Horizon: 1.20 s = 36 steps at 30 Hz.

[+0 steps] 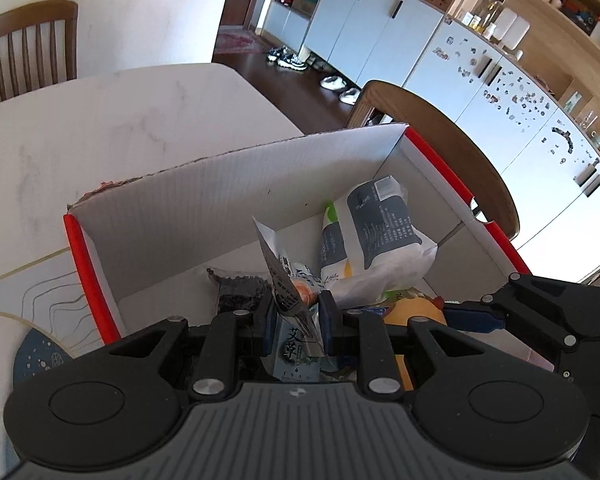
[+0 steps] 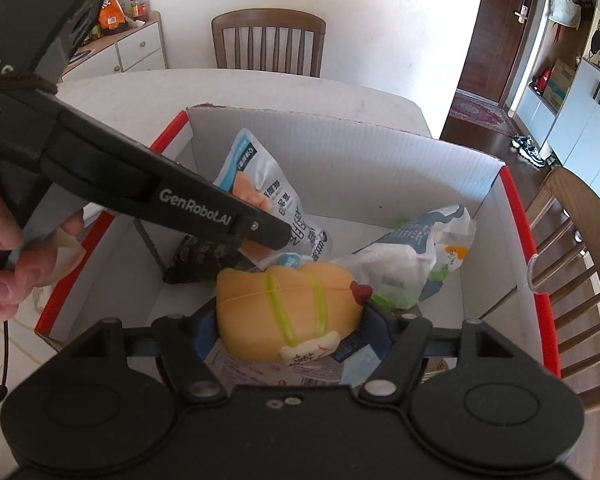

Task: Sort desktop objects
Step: 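Lower the yellow toy into the box and open right tool while left tool releases the snack pack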

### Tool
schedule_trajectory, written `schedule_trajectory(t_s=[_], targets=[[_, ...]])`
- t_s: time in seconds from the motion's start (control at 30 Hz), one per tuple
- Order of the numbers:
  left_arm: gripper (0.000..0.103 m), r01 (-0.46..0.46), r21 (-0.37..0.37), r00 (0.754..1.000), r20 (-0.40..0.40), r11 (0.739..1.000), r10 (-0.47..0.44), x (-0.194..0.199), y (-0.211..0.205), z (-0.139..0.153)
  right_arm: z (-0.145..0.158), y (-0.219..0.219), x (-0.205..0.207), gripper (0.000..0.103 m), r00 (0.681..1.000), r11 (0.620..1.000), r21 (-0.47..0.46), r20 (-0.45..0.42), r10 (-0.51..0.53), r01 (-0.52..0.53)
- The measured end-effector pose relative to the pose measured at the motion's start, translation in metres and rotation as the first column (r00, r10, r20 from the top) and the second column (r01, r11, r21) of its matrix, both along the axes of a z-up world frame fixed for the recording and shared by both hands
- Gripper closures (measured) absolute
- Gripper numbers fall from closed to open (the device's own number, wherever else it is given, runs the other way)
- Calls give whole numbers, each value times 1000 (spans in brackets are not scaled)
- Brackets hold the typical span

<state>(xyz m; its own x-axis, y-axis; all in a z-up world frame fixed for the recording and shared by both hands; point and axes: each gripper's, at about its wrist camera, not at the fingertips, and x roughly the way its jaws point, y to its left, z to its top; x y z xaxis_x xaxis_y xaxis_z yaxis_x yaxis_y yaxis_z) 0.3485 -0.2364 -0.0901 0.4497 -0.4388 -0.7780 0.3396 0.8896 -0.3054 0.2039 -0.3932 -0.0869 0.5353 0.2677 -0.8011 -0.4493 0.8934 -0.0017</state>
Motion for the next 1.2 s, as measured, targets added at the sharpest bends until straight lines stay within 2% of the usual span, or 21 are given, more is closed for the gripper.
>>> schedule_trajectory(t_s=[0.2,0.3,0.5,0.63,0.83,0.97,1.07,1.2], targets=[[81,15,26,1000,-8,1000,-15,-1,-2,1,1,-1,-4,28,1000,1000,6,6,4,-4],[79,24,14,1000,-10,1000,-24,-3,-1,2,6,-1,-9,25,1000,1000,6,28,-4,4],[62,46,10,999,11,999,-47,-12,-2,8,15,-4,-15,25,999,1000,17,53,-5,5],[46,72,21,997,39,997,-73,-20,-5,15,20,-6,-20,24,998,1000,22,59,-7,6],[38,89,28,994,55,996,-90,-30,-2,23,24,-10,-26,24,998,999,31,63,-18,16],[37,84,6,994,63,996,-84,-39,6,30,29,-14,-31,23,997,999,44,67,-30,27],[32,86,4,992,87,996,-86,-48,10,38,34,-17,-36,23,996,998,59,76,-36,31],[30,97,9,988,124,995,-97,-62,17,47,42,-20,-43,23,995,996,75,87,-47,40]])
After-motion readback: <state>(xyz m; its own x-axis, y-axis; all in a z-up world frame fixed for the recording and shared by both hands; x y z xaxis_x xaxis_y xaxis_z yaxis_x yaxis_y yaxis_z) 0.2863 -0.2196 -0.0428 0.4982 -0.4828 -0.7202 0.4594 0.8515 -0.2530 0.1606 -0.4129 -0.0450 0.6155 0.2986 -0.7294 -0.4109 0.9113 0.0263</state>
